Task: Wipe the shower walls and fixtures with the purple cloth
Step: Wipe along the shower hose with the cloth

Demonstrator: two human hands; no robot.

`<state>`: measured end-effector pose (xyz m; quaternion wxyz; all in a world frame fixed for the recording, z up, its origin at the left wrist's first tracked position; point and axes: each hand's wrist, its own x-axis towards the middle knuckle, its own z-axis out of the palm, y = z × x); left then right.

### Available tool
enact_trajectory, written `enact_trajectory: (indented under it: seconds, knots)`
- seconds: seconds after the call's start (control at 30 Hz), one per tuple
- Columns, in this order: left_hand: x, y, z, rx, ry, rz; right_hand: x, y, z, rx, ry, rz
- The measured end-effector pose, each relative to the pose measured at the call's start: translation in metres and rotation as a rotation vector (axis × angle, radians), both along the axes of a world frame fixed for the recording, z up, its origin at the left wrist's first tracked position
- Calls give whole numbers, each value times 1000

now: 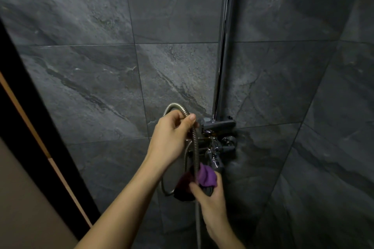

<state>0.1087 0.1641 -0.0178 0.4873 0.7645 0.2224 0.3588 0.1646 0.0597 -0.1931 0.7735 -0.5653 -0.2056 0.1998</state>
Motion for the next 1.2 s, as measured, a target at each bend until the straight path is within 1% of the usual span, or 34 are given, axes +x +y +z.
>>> enact_trajectory:
  seconds: [0.07,0.17,0.2,0.33,0.47,0.57,0.63,0.67,0.73,0.83,0.9,1.03,1.2]
  knots:
    - [1,4,0,-68,-41,4,7,-1,8,4,0,-40]
    - [-2,10,-4,-285,-118,-1,18,-1,28,53,9,-40]
    - [-4,11,-5,-328,-134,7,21,-2,36,74,6,-41]
    - [-14,16,-15,-385,-143,41,27,3,69,179,41,-14]
    - [-25,14,-35,-422,-116,27,29,10,104,251,43,6]
    - [-30,4,-58,-454,-42,-75,26,14,133,290,27,52]
    - [-33,-5,-76,-476,26,-214,22,15,152,292,3,99]
    - [-35,-9,-85,-455,63,-287,19,17,161,289,-9,120]
    - [-36,-16,-99,-310,120,-374,16,20,176,281,-30,142]
    - [-35,-20,-107,-106,128,-316,16,24,187,280,-42,155]
    - [-35,-20,-106,-37,106,-273,18,25,184,303,-46,140]
    - [-37,-21,-103,-14,63,-238,27,20,166,314,-16,82]
    - [-39,-21,-97,-70,19,-196,35,21,133,269,28,24]
